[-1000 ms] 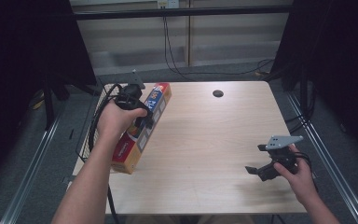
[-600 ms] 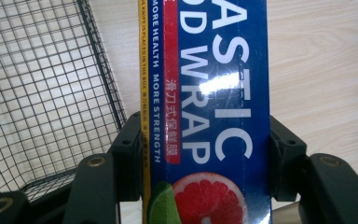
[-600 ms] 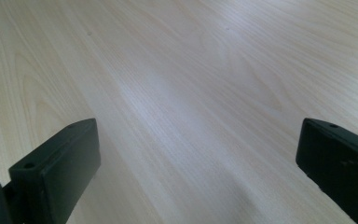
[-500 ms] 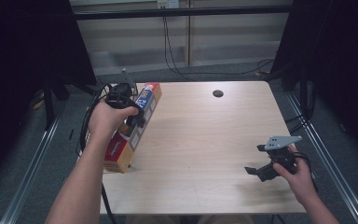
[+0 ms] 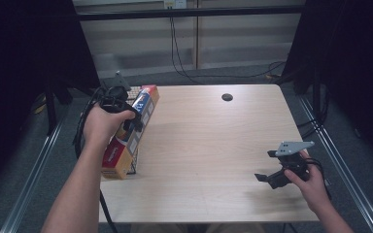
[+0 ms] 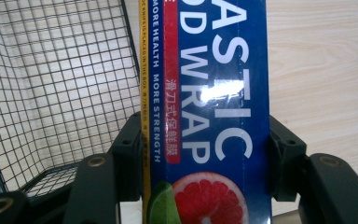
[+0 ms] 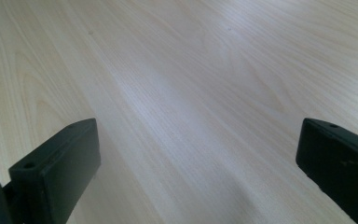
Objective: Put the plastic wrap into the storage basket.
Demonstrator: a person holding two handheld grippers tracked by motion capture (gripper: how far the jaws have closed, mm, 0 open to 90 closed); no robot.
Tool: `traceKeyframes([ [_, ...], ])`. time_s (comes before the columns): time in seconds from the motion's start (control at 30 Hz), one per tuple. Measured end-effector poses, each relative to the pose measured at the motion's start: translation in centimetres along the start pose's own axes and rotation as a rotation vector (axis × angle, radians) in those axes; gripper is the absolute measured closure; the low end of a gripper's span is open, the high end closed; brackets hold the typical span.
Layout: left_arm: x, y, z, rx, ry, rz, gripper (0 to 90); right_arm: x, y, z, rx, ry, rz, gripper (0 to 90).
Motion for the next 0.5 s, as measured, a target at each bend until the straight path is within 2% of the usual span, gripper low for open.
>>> traceKeyframes([
  [0.17,0.0,-0.5,0.0,-0.001,0.000,0.020,43.7,0.0,0.0,-0.1,-0.001,-0.003,0.004,0.0],
  [0.23,0.0,-0.8,0.0,-0.017,0.006,0.015,43.6,0.0,0.0,-0.1,0.001,-0.002,0.006,0.0],
  [0.3,0.0,-1.0,0.0,-0.012,0.001,0.030,43.6,0.0,-0.1,-0.1,-0.005,0.001,0.004,0.0],
  [0.4,0.0,-1.4,-0.1,-0.028,0.009,0.038,43.6,0.0,0.0,-0.1,-0.003,0.001,0.006,0.0],
  [0.5,0.0,-1.7,-0.3,-0.022,0.009,0.052,43.7,0.0,0.0,-0.1,-0.003,0.000,0.006,0.0],
])
Point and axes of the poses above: each handheld gripper's, and its own axes: z roughly backward along the jaws, x roughly out of its underside, y roughly to its right, the point moved 5 cm from there along -z, roughly forward along the jaws, and after that the axes turned 13 degrees about z, right-handed, at the moved point
